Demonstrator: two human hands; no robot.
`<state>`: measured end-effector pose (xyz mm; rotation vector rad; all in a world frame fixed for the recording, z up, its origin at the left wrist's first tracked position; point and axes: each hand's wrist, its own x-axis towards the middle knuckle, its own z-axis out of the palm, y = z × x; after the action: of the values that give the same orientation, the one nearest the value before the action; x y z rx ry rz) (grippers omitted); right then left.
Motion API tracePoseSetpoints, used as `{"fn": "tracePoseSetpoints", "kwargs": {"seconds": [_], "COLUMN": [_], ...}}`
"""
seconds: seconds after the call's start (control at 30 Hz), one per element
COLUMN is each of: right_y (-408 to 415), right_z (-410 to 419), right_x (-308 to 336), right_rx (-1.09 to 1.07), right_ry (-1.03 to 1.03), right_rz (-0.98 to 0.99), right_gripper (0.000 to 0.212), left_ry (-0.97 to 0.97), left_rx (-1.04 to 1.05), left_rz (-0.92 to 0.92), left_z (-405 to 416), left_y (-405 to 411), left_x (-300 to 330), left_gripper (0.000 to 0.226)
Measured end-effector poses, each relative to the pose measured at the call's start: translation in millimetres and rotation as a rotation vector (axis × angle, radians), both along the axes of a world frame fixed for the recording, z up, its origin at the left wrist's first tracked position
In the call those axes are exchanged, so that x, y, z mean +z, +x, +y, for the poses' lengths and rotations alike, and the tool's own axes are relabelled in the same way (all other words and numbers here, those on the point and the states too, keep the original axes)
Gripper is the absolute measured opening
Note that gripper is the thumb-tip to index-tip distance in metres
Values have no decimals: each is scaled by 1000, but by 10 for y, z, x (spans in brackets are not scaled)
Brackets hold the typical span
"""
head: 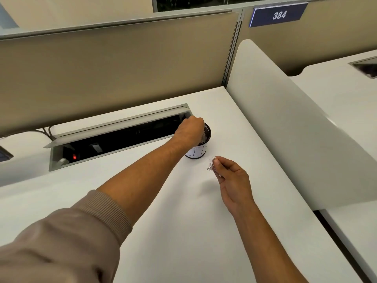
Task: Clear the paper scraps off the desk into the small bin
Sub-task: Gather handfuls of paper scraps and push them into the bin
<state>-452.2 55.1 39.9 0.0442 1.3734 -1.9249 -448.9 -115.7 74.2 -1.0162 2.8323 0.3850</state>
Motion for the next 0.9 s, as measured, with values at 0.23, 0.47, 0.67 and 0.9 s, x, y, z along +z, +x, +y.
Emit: {"fn": "tracePoseSetpoints", "kwargs": {"seconds": [0.23,0.47,0.67,0.9], "right_y": [-87,-249,-435,-542], "right_z": [-74,-272,-552,-947], "right_x": [112,279,385,352], "right_rx": [9,35,81,231], "right_ry": [-26,-35,91,534], "right_rz": [37,89,330,931], "right_gripper": [13,13,12,7], "left_ry": [112,243,241,208], "left_rx": [-35,-150,-38,255], "left_rz": [11,57,240,415], "left_z": [-81,-257,-385,-433], "left_y": [23,152,284,431], "left_x": [161,453,403,21], "left_gripper": [24,40,32,19]}}
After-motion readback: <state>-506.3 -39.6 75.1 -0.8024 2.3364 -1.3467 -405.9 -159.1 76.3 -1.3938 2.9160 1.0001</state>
